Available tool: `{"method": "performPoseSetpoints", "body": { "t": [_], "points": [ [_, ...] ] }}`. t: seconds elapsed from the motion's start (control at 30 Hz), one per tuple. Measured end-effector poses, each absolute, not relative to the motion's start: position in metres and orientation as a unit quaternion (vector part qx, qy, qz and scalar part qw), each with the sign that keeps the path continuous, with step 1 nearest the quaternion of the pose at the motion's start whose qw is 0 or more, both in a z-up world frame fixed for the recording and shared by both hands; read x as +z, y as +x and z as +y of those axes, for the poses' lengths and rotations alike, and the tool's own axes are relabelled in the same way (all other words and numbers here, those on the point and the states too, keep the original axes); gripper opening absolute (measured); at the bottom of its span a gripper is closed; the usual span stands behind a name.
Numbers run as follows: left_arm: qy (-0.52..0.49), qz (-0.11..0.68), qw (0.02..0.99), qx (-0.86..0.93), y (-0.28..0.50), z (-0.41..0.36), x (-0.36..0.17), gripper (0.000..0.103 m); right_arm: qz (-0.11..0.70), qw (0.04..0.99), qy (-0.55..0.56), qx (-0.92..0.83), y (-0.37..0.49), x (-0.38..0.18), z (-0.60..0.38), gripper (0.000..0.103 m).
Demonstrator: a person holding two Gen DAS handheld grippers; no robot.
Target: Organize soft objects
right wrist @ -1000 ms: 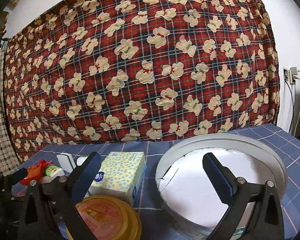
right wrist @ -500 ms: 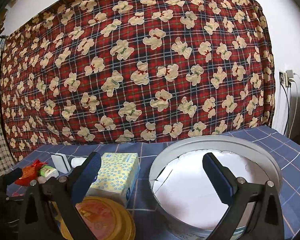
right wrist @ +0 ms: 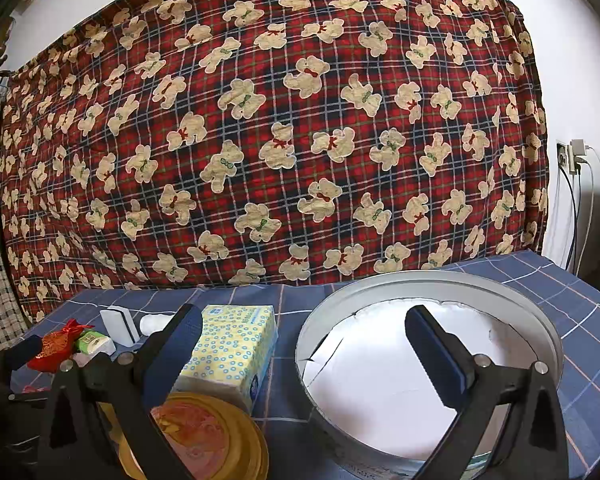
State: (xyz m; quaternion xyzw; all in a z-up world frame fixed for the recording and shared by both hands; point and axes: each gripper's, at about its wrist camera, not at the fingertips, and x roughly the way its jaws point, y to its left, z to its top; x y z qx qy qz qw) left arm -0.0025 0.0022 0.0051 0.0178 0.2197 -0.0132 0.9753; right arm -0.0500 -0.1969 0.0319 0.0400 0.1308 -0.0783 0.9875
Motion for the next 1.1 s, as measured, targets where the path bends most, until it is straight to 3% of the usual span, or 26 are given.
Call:
{"method": "performPoseSetpoints", "body": {
  "t": [1.1],
  "points": [
    [0.013, 0.218, 0.976, -0.015, -0.0028, -0.0006, 0.0066, 0.103, 0.133, 0.987, 0.043, -0.080, -0.0493, 0.0310, -0.1978, 0.103]
  ]
}}
